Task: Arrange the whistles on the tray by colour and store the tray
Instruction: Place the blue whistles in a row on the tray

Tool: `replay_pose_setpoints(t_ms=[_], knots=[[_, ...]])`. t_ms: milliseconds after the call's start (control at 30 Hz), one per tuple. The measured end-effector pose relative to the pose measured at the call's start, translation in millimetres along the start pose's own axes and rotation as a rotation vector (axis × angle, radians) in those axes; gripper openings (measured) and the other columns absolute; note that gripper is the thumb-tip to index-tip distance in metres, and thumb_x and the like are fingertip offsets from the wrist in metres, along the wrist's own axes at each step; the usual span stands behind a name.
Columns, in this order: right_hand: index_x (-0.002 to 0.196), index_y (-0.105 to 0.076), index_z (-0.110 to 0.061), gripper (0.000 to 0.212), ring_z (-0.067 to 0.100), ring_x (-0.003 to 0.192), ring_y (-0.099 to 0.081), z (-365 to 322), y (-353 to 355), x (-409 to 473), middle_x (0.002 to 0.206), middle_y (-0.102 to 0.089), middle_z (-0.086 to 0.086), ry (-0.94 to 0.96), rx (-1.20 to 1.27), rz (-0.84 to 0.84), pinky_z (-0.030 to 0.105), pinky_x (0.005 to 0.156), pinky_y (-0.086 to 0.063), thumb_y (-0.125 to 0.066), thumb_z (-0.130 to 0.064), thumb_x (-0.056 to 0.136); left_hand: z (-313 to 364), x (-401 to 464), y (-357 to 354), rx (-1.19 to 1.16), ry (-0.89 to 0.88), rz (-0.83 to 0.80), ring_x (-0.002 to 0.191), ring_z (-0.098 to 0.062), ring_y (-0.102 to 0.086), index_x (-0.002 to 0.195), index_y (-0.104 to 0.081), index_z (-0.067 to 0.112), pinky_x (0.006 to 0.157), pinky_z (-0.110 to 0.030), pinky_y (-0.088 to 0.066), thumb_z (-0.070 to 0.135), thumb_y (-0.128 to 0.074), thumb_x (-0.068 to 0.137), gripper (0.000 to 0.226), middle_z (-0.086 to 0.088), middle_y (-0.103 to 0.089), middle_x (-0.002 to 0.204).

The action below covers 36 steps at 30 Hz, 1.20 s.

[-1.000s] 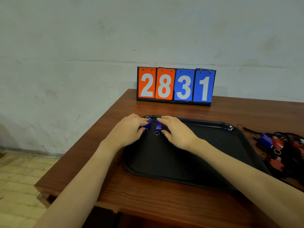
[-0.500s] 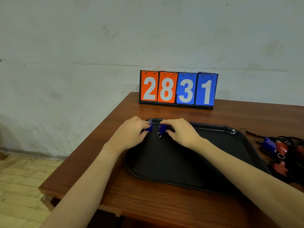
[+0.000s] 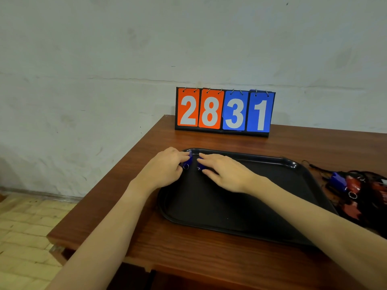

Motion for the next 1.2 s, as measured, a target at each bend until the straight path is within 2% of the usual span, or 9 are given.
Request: replay_pose_setpoints(t_ms=[100,533,700,833,1000,1100,1200], knots=[[0.148,-0.032,-0.020,0.049,0.013,0.144,-0.024,-5,0,3,0.157,-0.028,-0.001,0.021,0.020,0.004,0.028,0.115,-0.018,-0.041,-0.030,0.101,0,0,-1,-0.006,0.001,0.015,0.132,-0.015,-0.040,0.145,-0.038,0.026,0.109,-0.031,-0.037,0.010,-0.047,0.095,0.054,0.001,-0.043,0.148],[0.150,-0.027,-0.015,0.053,0.016,0.144,-0.025,-1,-3,10,0.157,-0.026,0.003,-0.012,0.042,0.005,0.032,0.117,-0.020,-0.040,-0.032,0.101,3,-3,3,-0.019,0.014,0.016,0.132,-0.015,-0.039,0.146,-0.036,0.026,0.109,-0.031,-0.036,0.009,-0.046,0.095,0.055,0.001,-0.041,0.148],[0.150,-0.025,-0.018,0.056,0.014,0.144,-0.025,4,11,-1,0.158,-0.024,0.000,-0.050,0.073,0.051,0.035,0.117,-0.021,-0.042,-0.035,0.100,1,-9,21,-0.044,0.030,0.186,0.139,-0.014,-0.032,0.146,-0.037,0.024,0.116,-0.036,-0.028,0.008,-0.049,0.094,0.056,0.005,-0.036,0.152],[0.150,-0.023,-0.020,0.060,0.014,0.144,-0.024,22,26,-34,0.159,-0.022,-0.001,-0.111,0.057,0.078,0.037,0.117,-0.024,-0.047,-0.037,0.098,0,-14,28,-0.145,0.041,0.280,0.137,-0.013,-0.036,0.143,-0.042,0.023,0.113,-0.035,-0.030,0.012,-0.051,0.095,0.050,0.003,-0.042,0.149],[0.147,-0.031,-0.017,0.057,0.016,0.141,-0.031,77,45,-110,0.155,-0.031,0.001,-0.255,0.082,0.174,0.033,0.114,-0.028,-0.052,-0.031,0.096,19,-22,26,-0.186,-0.010,0.329,0.130,-0.014,-0.045,0.139,-0.047,0.023,0.107,-0.033,-0.035,0.014,-0.054,0.094,0.046,0.001,-0.050,0.142],[0.138,-0.045,-0.010,0.045,0.023,0.131,-0.045,127,65,-154,0.142,-0.047,0.008,-0.369,0.122,0.352,0.031,0.107,-0.034,-0.054,-0.020,0.095,39,-22,33,-0.162,-0.036,0.309,0.130,-0.015,-0.045,0.139,-0.046,0.024,0.107,-0.036,-0.038,0.018,-0.055,0.094,0.046,0.001,-0.050,0.141],[0.123,-0.059,-0.006,0.031,0.026,0.117,-0.055,178,78,-189,0.127,-0.060,0.012,-0.589,0.136,0.469,0.032,0.101,-0.039,-0.056,-0.011,0.092,72,-21,40,-0.164,-0.091,0.267,0.132,-0.014,-0.044,0.141,-0.043,0.027,0.106,-0.036,-0.038,0.023,-0.056,0.094,0.048,0.003,-0.048,0.143]])
Point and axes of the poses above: each hand's wrist, its own x-axis towards the middle knuckle, its own y-axis out of the back of the hand, z = x × y, the point moved 6 cm from there along x, towards the middle knuckle
